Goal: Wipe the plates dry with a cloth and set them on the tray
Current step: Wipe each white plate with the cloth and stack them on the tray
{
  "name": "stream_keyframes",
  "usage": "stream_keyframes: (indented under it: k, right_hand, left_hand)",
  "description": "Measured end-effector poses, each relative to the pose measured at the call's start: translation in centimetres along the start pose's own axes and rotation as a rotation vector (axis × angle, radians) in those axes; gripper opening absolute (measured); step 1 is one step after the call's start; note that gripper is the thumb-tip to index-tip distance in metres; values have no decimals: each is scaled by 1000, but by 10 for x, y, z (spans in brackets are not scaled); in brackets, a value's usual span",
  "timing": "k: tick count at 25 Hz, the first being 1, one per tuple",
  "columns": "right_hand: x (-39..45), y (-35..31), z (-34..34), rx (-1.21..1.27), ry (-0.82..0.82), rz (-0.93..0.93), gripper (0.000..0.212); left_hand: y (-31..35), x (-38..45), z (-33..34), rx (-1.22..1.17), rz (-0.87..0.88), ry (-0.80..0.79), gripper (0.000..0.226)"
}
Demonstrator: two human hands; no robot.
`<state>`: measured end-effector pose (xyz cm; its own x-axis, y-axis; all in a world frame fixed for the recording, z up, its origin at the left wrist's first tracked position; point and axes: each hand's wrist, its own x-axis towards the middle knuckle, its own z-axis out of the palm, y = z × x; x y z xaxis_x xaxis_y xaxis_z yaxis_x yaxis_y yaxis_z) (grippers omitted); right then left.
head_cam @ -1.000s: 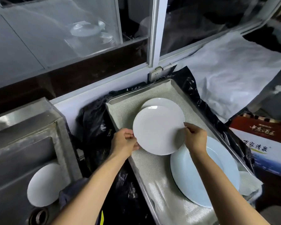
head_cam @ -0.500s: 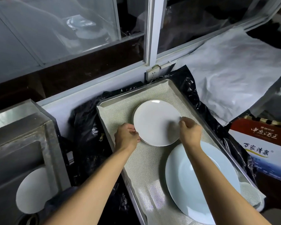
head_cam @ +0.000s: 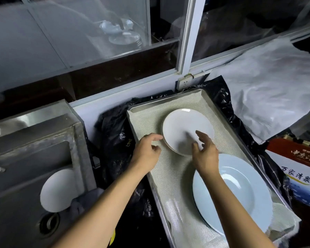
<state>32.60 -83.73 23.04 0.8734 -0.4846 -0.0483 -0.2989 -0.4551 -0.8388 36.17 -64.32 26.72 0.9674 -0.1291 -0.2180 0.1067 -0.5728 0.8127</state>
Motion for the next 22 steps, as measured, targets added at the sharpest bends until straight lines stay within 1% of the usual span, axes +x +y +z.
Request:
stream_keyframes:
  k: [3, 7, 11, 17, 22]
  right_hand:
    - [-27, -20, 14, 15, -51, -75, 42]
    - [-62, -47, 35, 53, -113, -150, 39]
    - [-101, -74, 61, 98, -197, -214, 39]
    - [-175, -115, 115, 106, -299, -305, 35]
    - [-251, -147, 171, 121, -329, -273, 32]
  left_hand:
    - [-2, -23, -23, -13, 17, 66, 39]
    - [-17, -57, -54, -39, 25, 118, 40]
    - [-41, -97, -94, -57, -10, 185, 39]
    - [-100, -166, -163, -59, -71, 254, 40]
    - [-163, -217, -229, -65, -65, 292, 38]
